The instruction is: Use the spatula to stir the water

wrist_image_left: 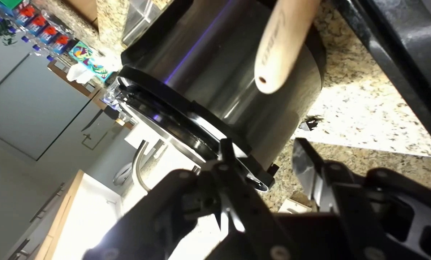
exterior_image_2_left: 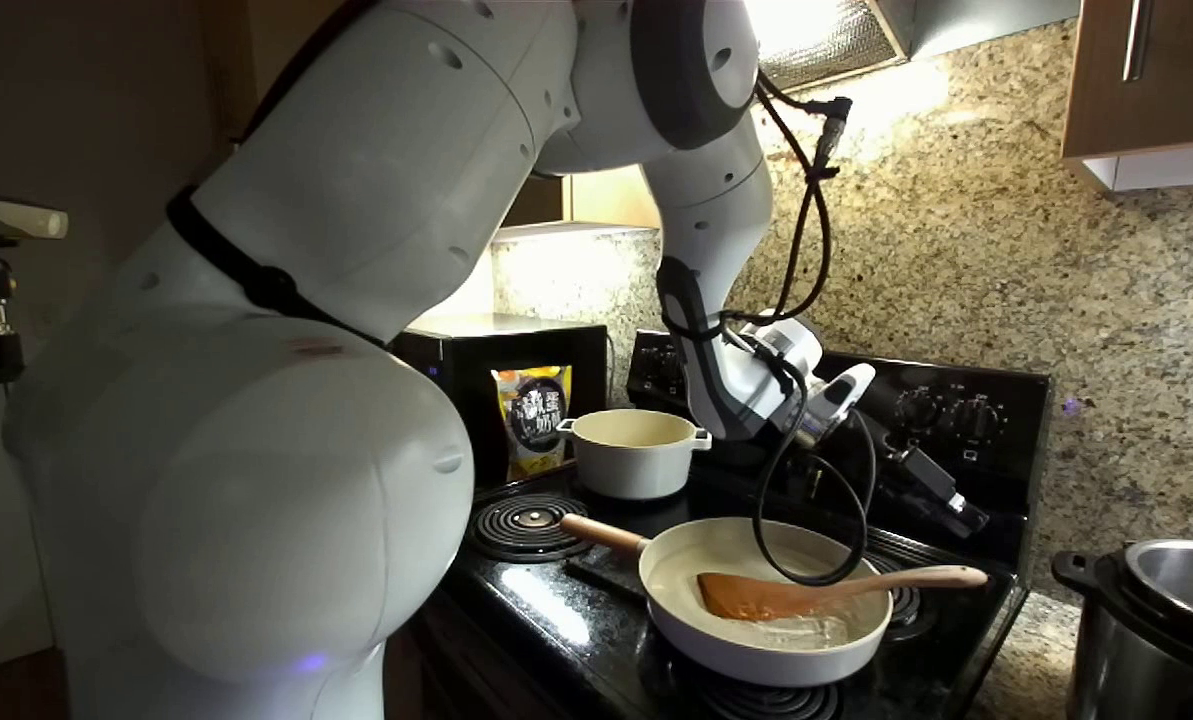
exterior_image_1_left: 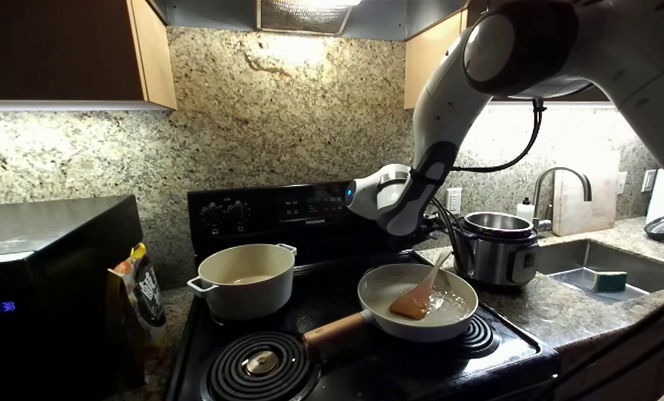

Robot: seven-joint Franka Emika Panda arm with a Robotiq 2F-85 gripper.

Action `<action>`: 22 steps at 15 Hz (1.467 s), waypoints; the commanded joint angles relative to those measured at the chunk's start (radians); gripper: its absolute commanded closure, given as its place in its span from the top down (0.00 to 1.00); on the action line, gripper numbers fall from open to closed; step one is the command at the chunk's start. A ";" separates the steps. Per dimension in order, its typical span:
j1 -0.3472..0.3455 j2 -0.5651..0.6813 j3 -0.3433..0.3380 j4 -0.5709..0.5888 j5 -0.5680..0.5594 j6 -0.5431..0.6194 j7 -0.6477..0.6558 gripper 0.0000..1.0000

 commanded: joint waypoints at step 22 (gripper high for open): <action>-0.073 -0.393 0.025 -0.388 -0.152 0.714 -0.316 1.00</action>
